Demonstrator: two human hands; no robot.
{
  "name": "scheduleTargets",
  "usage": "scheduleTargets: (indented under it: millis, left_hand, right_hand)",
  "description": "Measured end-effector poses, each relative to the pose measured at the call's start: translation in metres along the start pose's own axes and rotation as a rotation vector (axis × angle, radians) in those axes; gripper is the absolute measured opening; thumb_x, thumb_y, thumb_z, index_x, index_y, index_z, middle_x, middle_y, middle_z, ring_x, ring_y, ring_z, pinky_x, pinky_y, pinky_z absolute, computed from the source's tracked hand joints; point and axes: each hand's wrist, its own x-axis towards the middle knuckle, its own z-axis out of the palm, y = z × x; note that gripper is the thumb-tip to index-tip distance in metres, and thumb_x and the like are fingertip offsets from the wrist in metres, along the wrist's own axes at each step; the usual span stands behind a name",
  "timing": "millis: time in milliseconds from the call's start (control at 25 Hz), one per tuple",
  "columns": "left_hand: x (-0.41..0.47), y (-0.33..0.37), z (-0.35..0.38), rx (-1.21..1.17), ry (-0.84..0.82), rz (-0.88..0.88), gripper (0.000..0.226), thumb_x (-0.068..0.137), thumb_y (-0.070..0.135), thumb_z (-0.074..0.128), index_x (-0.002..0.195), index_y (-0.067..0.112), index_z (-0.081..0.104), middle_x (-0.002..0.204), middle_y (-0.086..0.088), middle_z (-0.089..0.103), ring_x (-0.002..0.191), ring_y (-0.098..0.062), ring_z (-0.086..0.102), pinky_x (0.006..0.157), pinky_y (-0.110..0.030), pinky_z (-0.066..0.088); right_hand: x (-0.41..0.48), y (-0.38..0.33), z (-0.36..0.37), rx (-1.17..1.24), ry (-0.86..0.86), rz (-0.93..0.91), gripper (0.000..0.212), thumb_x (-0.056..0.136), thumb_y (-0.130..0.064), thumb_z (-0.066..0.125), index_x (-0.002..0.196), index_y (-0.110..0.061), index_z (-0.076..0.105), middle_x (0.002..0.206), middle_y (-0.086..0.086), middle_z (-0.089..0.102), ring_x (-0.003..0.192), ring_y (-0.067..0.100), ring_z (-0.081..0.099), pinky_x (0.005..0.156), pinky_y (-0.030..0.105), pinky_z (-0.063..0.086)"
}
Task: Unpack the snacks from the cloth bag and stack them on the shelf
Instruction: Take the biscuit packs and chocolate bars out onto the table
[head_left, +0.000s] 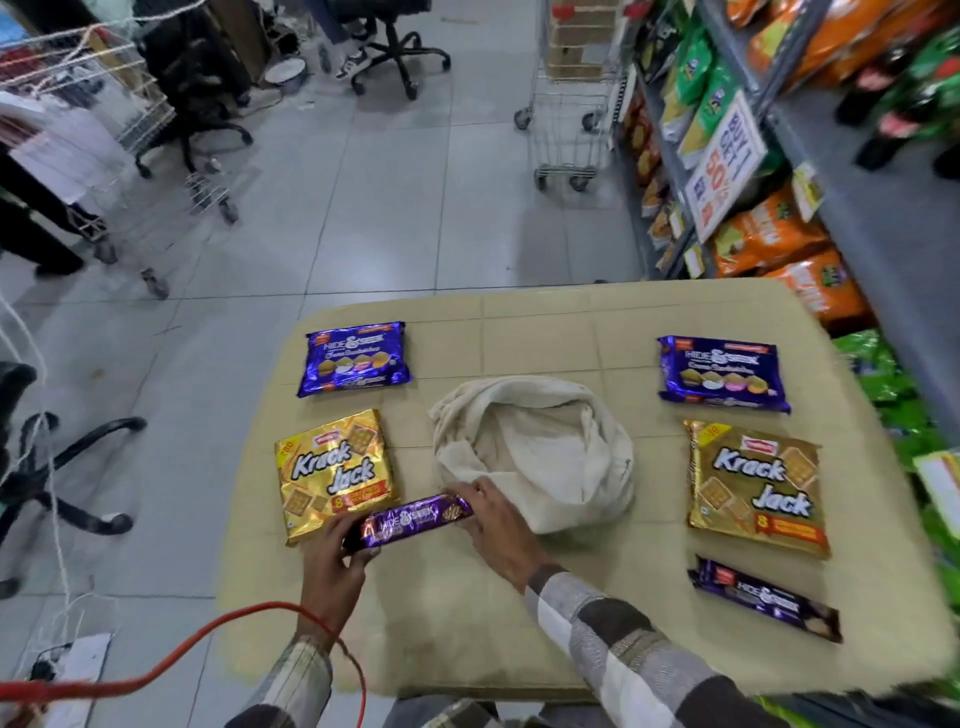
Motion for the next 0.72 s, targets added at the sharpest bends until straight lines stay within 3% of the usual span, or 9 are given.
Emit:
scheduleTargets:
  millis: [200, 320, 440, 560, 720]
  left_hand:
    - [0.008, 0.097, 0.057, -0.044, -0.152, 0.231, 0.051, 0.072, -0.008, 0.078, 0.119, 0.007, 0.065, 0.113, -0.004, 0.061, 0.102, -0.019, 0.059, 0.088, -0.03, 0.052]
    - [0.004, 0.138, 0.093, -0.043, -0.229, 0.318, 0.053, 0.068, -0.014, 0.076, 0.117, 0.005, 0.067, 0.11, -0.004, 0.061, 0.1, -0.022, 0.061, 0.085, -0.023, 0.051]
    - [-0.008, 0.169, 0.132, -0.062, -0.299, 0.376, 0.054, 0.068, -0.018, 0.071, 0.117, 0.004, 0.067, 0.112, -0.006, 0.061, 0.102, -0.024, 0.061, 0.086, -0.028, 0.053]
    - [-0.024, 0.196, 0.168, -0.06, -0.384, 0.445, 0.054, 0.068, -0.014, 0.073, 0.117, 0.008, 0.067, 0.111, -0.003, 0.061, 0.1, -0.021, 0.061, 0.085, -0.023, 0.052]
    - [-0.043, 0.222, 0.216, -0.029, -0.51, 0.5, 0.049, 0.074, -0.001, 0.078, 0.12, 0.011, 0.066, 0.114, -0.001, 0.062, 0.104, -0.022, 0.061, 0.09, -0.033, 0.05]
  right_hand:
    - [-0.064, 0.051, -0.082, 0.044, 0.224, 0.147, 0.051, 0.087, -0.002, 0.064, 0.131, -0.027, 0.059, 0.116, 0.003, 0.054, 0.108, 0.021, 0.061, 0.098, 0.031, 0.05]
    - [-0.102, 0.08, -0.109, 0.045, 0.309, 0.223, 0.057, 0.087, 0.003, 0.06, 0.132, -0.03, 0.056, 0.121, 0.003, 0.053, 0.111, 0.021, 0.06, 0.101, 0.031, 0.05]
    - [-0.139, 0.111, -0.128, 0.07, 0.405, 0.3, 0.058, 0.086, 0.003, 0.061, 0.132, -0.033, 0.056, 0.121, 0.0, 0.052, 0.111, 0.017, 0.058, 0.102, 0.028, 0.048]
    - [-0.175, 0.14, -0.145, 0.106, 0.461, 0.379, 0.057, 0.086, 0.003, 0.061, 0.13, -0.034, 0.057, 0.123, -0.001, 0.052, 0.11, 0.017, 0.058, 0.099, 0.023, 0.046]
    - [-0.218, 0.178, -0.162, 0.088, 0.483, 0.488, 0.057, 0.089, 0.004, 0.058, 0.131, -0.033, 0.056, 0.125, -0.001, 0.052, 0.114, 0.018, 0.056, 0.098, 0.026, 0.049]
